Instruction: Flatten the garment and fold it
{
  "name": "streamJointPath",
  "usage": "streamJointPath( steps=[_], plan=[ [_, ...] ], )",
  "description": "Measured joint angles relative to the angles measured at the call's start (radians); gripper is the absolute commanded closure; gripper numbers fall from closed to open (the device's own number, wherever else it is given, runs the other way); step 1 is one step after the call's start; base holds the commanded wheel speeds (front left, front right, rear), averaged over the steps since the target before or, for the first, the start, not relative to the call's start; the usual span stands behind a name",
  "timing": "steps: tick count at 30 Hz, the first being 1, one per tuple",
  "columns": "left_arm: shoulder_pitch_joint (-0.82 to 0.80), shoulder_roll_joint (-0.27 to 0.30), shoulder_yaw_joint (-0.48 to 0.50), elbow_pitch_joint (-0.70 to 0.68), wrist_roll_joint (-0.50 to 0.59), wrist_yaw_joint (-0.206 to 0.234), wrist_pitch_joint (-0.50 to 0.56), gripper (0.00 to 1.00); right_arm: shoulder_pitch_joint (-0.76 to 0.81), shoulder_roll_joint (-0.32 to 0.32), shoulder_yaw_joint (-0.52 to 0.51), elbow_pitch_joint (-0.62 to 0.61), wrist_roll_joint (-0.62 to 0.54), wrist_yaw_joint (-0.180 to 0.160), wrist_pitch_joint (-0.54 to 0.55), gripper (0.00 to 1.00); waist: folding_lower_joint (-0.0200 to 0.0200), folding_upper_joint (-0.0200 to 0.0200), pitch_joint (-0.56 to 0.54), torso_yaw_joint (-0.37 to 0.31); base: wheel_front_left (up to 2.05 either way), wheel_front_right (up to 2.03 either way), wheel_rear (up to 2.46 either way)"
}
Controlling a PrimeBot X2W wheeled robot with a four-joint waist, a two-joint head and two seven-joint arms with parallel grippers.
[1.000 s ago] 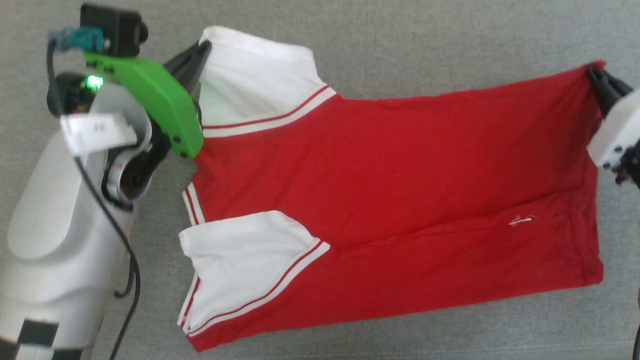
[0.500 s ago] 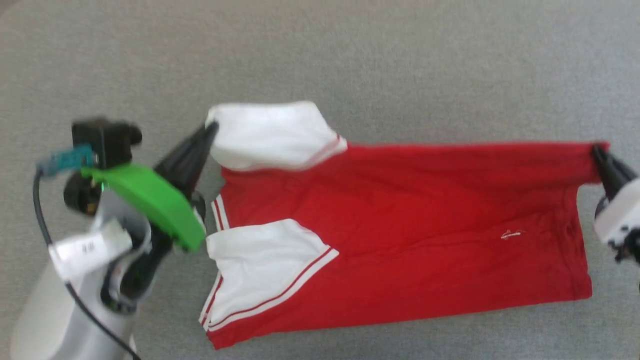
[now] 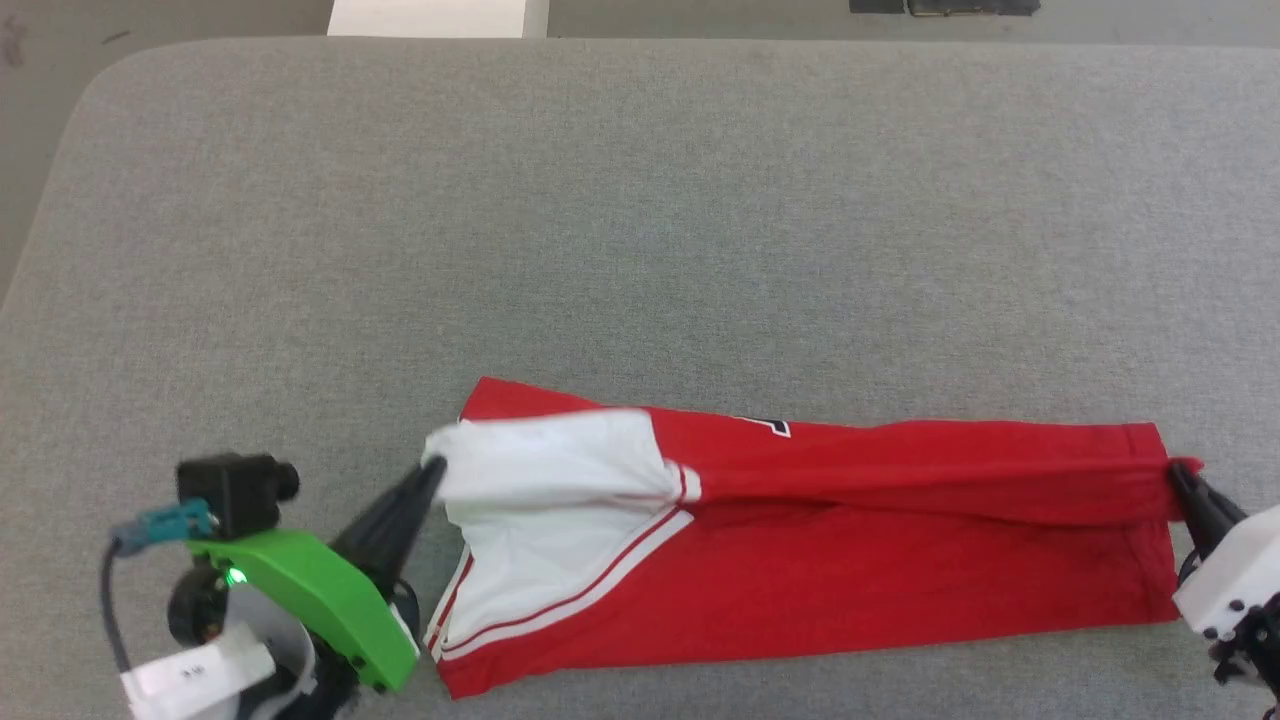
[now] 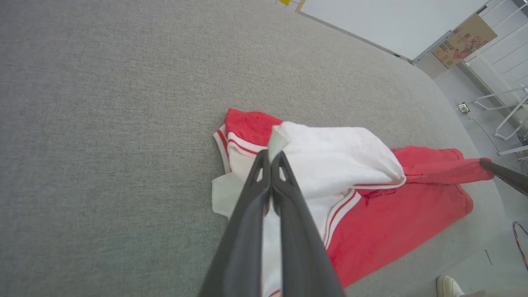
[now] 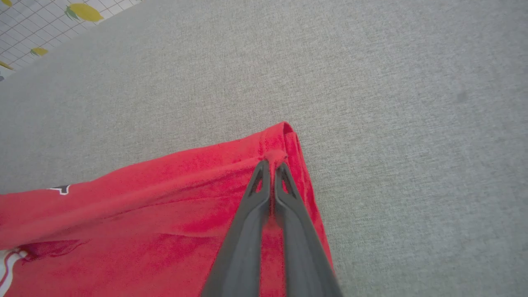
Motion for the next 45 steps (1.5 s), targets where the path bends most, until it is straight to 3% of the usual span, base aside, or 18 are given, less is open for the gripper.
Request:
streamJointPath(
  steps=[7,17,18,19,20,22,28,33,36,39,42,45],
  plan=[
    [0.010,-0.029,-0.029,0.111,-0.003,0.000,-0.001,1.00,0.012,0.013,0.007,0.031,-0.024,0.000,-0.003,1.00,0.0000,0.0000,-0.003,-0.001,0.00,0.00,0.00],
    [-0.049,-0.056,-0.061,0.277,-0.003,0.001,0.023,1.00,-0.074,0.001,0.018,0.192,-0.091,0.000,-0.022,1.00,0.0000,0.0000,0.038,-0.007,0.00,0.00,0.00],
    [-0.057,-0.057,-0.061,0.286,-0.003,0.003,0.021,0.85,-0.087,-0.002,0.017,0.206,-0.095,0.000,-0.031,1.00,0.0000,0.0000,0.045,-0.007,0.00,0.00,0.00],
    [-0.063,-0.058,-0.061,0.293,-0.002,0.003,0.020,0.71,-0.098,-0.005,0.016,0.217,-0.100,0.000,-0.040,0.61,0.0000,0.0000,0.051,-0.007,0.00,0.00,0.00],
    [-0.071,-0.058,-0.062,0.299,-0.002,0.003,0.017,0.54,-0.110,-0.007,0.015,0.227,-0.104,0.000,-0.050,0.00,0.0000,0.0000,0.057,-0.007,0.00,0.00,0.00],
    [-0.082,-0.065,-0.061,0.306,-0.002,0.003,0.009,0.00,-0.127,-0.010,0.011,0.246,-0.107,0.000,-0.066,0.00,0.0000,0.0000,0.066,-0.007,0.00,0.00,0.00],
    [-0.087,-0.079,-0.058,0.281,-0.002,0.007,-0.011,0.00,-0.123,-0.021,0.014,0.229,-0.081,0.000,-0.063,0.00,0.0000,0.0000,0.049,-0.001,0.00,0.00,0.00],
    [-0.029,-0.064,-0.022,0.166,0.010,0.044,-0.064,0.00,-0.054,-0.021,-0.006,0.083,-0.028,0.000,-0.012,0.00,0.0000,0.0000,0.016,0.005,0.00,0.00,0.00],
    [0.002,-0.061,0.035,0.079,0.070,0.092,-0.182,0.00,-0.008,-0.016,-0.041,-0.011,-0.015,0.000,-0.007,0.00,0.0000,0.0000,-0.002,0.008,0.00,0.00,0.00],
    [0.032,-0.098,0.108,0.016,0.111,0.142,-0.343,0.00,0.022,-0.005,-0.063,-0.078,-0.020,0.000,-0.030,0.00,0.0000,0.0000,-0.015,0.011,0.00,0.00,0.00],
    [0.068,-0.124,0.130,-0.011,0.174,0.150,-0.480,0.00,0.040,0.009,-0.079,-0.088,-0.035,0.000,-0.058,0.00,0.0000,0.0000,-0.023,0.010,0.00,0.00,0.00],
    [0.095,-0.151,0.145,-0.022,0.278,0.166,-0.523,0.00,0.056,0.022,-0.081,-0.068,-0.041,0.000,-0.066,0.00,0.0000,0.0000,-0.027,0.015,0.00,0.00,0.00]
  ],
)
